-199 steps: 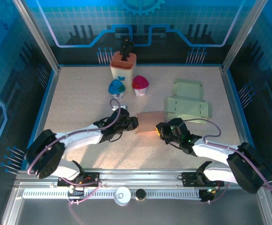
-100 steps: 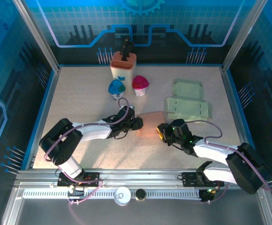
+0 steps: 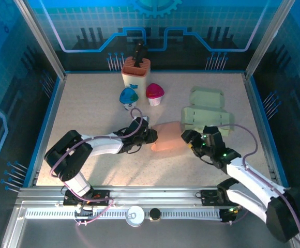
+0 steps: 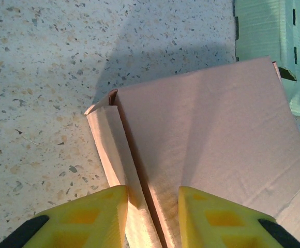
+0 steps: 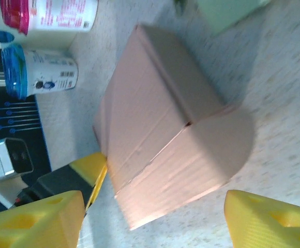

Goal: Fold the paper box

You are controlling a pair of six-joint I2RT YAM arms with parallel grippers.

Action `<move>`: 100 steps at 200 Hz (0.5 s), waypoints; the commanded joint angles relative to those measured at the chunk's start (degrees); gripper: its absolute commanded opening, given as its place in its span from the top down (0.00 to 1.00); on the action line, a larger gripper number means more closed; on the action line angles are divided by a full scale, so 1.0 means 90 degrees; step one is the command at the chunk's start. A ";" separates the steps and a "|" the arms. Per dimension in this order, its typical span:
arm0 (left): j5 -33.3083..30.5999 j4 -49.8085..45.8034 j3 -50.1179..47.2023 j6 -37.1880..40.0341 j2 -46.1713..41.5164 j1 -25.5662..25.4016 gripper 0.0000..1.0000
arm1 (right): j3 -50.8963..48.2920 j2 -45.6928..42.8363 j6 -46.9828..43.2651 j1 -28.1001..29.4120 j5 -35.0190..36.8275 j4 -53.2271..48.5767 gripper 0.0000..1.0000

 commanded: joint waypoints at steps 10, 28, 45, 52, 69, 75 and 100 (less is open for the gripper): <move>0.0075 0.0099 -0.0155 0.0151 -0.0021 0.0033 0.70 | 0.0862 0.0427 -0.2539 -0.0772 -0.0785 -0.0993 0.30; 0.0042 0.0076 -0.0136 0.0169 0.0001 0.0032 0.70 | 0.1450 0.1294 -0.3408 -0.0961 -0.1287 -0.0951 0.33; 0.0014 0.0042 -0.0126 0.0179 0.0020 0.0034 0.70 | 0.1835 0.2035 -0.3821 -0.1008 -0.1552 -0.0908 0.36; 0.0010 0.0043 -0.0121 0.0184 0.0030 0.0033 0.69 | 0.1936 0.2302 -0.3933 -0.1012 -0.1578 -0.0880 0.37; 0.0018 0.0000 -0.0088 0.0189 0.0050 0.0032 0.69 | 0.2129 0.2846 -0.4175 -0.1033 -0.1543 -0.0869 0.39; 0.0018 -0.0006 -0.0094 0.0199 0.0050 0.0025 0.69 | 0.2169 0.2974 -0.4225 -0.1013 -0.1520 -0.0844 0.41; 0.0004 -0.0042 -0.0097 0.0228 0.0040 0.0029 0.69 | 0.2236 0.3461 -0.4319 -0.1000 -0.1347 -0.0765 0.45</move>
